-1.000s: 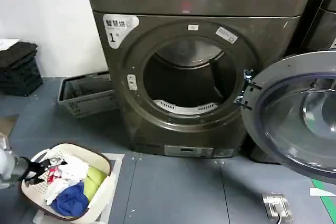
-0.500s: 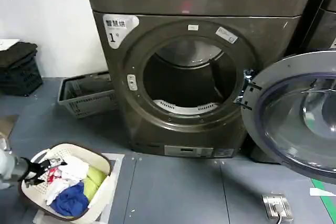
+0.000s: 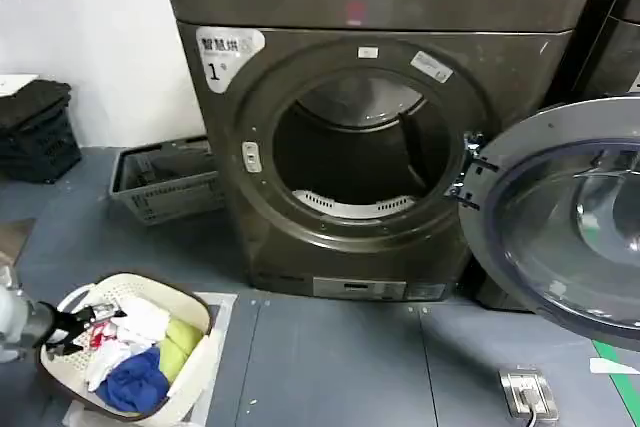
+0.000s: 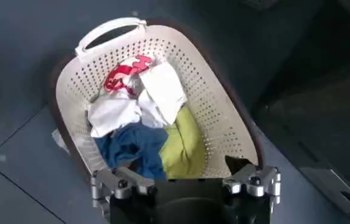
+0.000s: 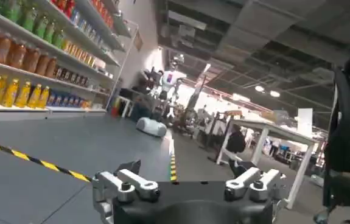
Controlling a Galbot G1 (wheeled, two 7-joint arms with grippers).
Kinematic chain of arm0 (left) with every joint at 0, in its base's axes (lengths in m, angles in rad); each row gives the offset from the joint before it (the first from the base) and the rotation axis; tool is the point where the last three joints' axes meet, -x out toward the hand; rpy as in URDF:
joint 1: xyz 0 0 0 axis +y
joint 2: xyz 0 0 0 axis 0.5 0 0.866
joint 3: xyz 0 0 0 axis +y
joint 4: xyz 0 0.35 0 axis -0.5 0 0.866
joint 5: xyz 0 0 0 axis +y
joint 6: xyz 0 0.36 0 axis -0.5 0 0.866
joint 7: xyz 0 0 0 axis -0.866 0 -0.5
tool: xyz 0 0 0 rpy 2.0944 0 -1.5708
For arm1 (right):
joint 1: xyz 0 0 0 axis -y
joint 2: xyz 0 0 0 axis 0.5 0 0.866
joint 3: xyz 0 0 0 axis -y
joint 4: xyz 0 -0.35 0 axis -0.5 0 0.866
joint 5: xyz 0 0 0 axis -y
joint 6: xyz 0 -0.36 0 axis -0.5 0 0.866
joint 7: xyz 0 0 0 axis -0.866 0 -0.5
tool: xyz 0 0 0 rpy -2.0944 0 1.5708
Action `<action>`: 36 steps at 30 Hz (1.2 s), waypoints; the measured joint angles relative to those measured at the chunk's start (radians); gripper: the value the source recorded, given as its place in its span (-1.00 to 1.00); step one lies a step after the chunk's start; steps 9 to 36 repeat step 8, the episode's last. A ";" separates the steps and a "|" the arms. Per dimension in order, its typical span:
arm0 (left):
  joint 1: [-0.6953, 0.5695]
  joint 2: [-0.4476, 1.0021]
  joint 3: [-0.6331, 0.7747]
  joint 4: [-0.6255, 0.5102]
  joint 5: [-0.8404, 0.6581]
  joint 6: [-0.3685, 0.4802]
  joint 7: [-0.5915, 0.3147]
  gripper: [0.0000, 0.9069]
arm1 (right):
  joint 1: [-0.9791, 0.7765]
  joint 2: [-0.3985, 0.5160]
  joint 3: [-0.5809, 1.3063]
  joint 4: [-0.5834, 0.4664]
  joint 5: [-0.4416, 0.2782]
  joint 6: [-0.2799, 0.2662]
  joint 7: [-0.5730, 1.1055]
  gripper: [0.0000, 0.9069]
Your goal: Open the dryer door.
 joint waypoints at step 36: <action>-0.002 0.000 0.005 0.002 0.006 0.000 0.003 1.00 | 0.002 0.000 -0.003 -0.001 0.000 0.002 0.000 1.00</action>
